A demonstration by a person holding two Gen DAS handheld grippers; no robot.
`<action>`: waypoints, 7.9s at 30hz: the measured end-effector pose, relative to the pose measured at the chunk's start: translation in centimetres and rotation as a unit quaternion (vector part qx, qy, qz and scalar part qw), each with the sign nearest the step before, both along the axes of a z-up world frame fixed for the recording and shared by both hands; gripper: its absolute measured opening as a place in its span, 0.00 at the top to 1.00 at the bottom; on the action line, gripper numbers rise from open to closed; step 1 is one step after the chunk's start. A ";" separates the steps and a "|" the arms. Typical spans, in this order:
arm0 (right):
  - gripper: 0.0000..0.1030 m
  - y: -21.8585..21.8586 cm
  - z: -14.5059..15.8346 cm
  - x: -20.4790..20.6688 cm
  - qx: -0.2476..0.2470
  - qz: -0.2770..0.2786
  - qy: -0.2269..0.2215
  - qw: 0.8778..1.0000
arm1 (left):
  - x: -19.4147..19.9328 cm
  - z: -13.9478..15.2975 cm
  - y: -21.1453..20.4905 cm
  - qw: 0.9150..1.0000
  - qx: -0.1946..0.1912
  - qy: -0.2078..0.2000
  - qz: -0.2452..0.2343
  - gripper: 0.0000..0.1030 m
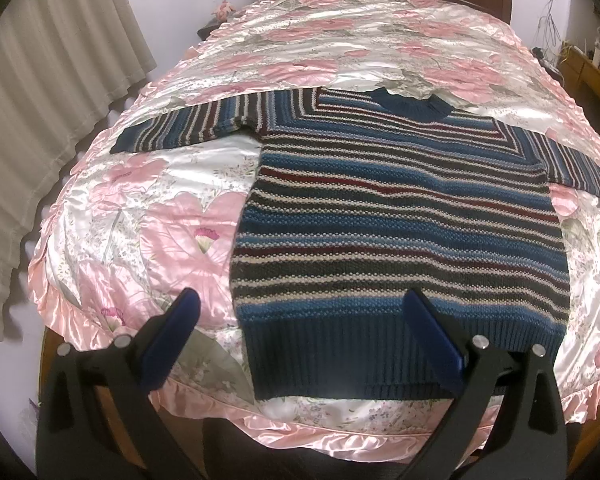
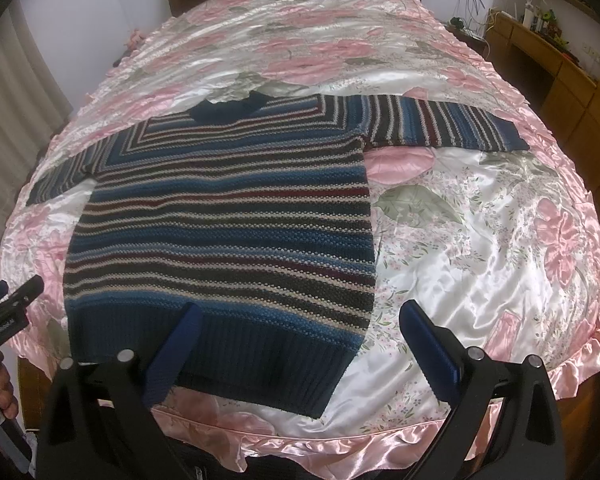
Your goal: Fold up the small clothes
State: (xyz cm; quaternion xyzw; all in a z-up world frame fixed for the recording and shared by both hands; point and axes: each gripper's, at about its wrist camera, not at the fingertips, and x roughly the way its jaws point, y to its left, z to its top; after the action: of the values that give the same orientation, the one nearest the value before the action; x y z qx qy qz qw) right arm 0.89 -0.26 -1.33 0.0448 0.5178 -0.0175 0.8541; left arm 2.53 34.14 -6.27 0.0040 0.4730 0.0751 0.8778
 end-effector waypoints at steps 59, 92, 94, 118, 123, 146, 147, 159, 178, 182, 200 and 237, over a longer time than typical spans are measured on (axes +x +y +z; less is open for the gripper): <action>0.69 -49.4 -13.1 29.8 0.122 -0.176 0.080 0.973 | 34.4 -3.8 -34.3 0.997 0.018 0.005 -0.079 0.02; 0.52 -17.1 -10.3 32.9 0.118 0.124 0.073 0.983 | 33.3 -4.5 -15.9 0.999 0.007 0.046 -0.003 0.02; 0.50 -18.6 -9.5 32.1 0.124 0.108 0.061 0.985 | 33.2 -4.8 -17.0 0.999 -0.006 0.050 -0.016 0.02; 0.43 -30.5 -9.7 26.3 0.146 0.018 0.015 0.989 | 36.3 -11.0 -35.0 0.952 -0.219 0.177 -0.121 0.35; 0.43 -31.1 -9.5 26.0 0.148 0.008 0.014 0.989 | 36.5 -10.9 -34.7 0.952 -0.220 0.170 -0.125 0.87; 0.39 -31.6 -9.8 26.1 0.091 0.003 0.038 0.995 | 36.6 -12.7 -33.8 0.932 -0.277 0.207 -0.107 0.42; 0.39 -32.6 -10.2 26.5 0.101 -0.010 0.042 0.994 | 36.7 -12.6 -34.2 0.935 -0.267 0.203 -0.112 0.54; 0.37 -34.3 -10.7 29.0 0.122 -0.041 0.038 0.991 | 36.2 -8.4 -32.3 0.941 -0.294 0.120 -0.115 0.96; 0.33 -25.1 -10.5 30.7 0.137 0.036 0.053 0.988 | 37.6 -2.5 -8.8 0.979 -0.201 0.007 0.028 0.97; 0.30 -21.4 -11.7 32.1 0.165 0.058 0.067 0.982 | 38.1 -5.7 -5.3 0.976 -0.208 0.039 0.048 0.96; 0.75 -16.4 -16.0 32.6 0.164 0.066 0.133 0.975 | 36.2 -8.7 -4.7 0.986 -0.141 0.077 0.035 0.72; 0.38 11.4 -13.6 38.4 0.070 0.189 0.139 0.970 | 29.9 -6.5 31.9 0.959 -0.090 0.071 0.259 0.20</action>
State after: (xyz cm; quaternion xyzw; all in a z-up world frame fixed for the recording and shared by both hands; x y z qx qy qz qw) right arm 39.30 11.12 -14.98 0.0029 0.6303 0.1748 0.7564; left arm 32.40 66.05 -12.74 -0.1926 0.5241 0.2563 0.7890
